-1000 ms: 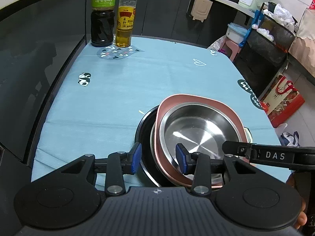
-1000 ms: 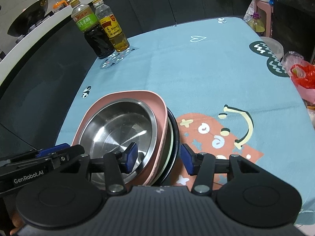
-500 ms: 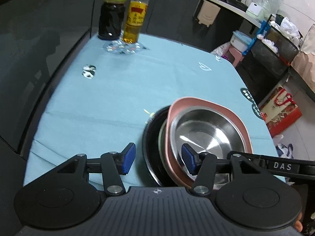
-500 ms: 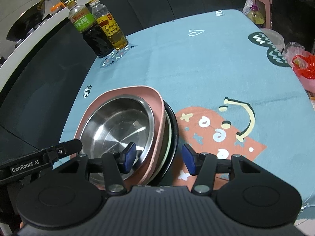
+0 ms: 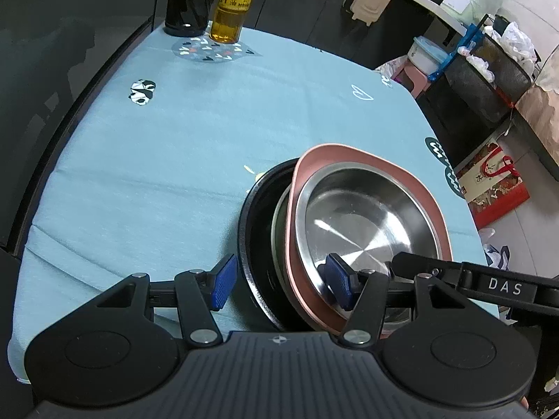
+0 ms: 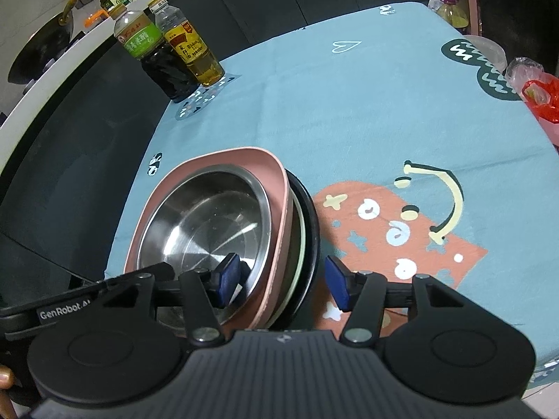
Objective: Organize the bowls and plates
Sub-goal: 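Carry the dish stack across the table toward the bottles and lower it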
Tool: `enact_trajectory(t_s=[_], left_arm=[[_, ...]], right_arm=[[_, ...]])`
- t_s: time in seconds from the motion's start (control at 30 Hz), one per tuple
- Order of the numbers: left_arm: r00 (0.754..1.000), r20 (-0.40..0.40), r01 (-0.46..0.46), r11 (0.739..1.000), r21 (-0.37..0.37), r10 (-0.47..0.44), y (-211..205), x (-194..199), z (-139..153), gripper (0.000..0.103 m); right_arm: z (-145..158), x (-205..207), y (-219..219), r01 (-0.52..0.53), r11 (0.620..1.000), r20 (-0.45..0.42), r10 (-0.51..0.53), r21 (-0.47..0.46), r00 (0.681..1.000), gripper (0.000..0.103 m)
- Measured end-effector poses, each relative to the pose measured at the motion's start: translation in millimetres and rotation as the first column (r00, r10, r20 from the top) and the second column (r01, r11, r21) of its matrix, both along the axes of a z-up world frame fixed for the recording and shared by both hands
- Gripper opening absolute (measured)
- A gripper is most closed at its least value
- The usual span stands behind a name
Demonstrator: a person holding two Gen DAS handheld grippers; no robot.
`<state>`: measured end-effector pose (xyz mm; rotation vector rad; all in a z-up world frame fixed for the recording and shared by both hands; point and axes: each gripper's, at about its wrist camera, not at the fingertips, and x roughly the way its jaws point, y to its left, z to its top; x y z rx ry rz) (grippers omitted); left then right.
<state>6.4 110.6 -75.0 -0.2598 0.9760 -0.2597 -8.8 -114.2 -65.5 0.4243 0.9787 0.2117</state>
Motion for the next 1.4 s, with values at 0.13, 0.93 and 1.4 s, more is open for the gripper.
enact_trajectory(t_s=[0.13,0.93,1.4], left_arm=[[1.000,0.019,-0.005,1.000,0.011,0.004,-4,2,-1,0.057],[0.997,0.070,0.008,0.998,0.055,-0.012,-16,0,4,0.058],[0.993,0.120,0.011,0.999,0.053,-0.017,-21,12,15,0.057]], right_arm=[[-1,1,2,-0.004,1.000,0.006,0.004,-0.003,1.000,0.052],[3,2,15,0.016,0.998,0.033,-0.014,-0.069,0.999,0.052],[15,11,16,0.027,0.995,0.090,-0.018,-0.093,0.996,0.052]])
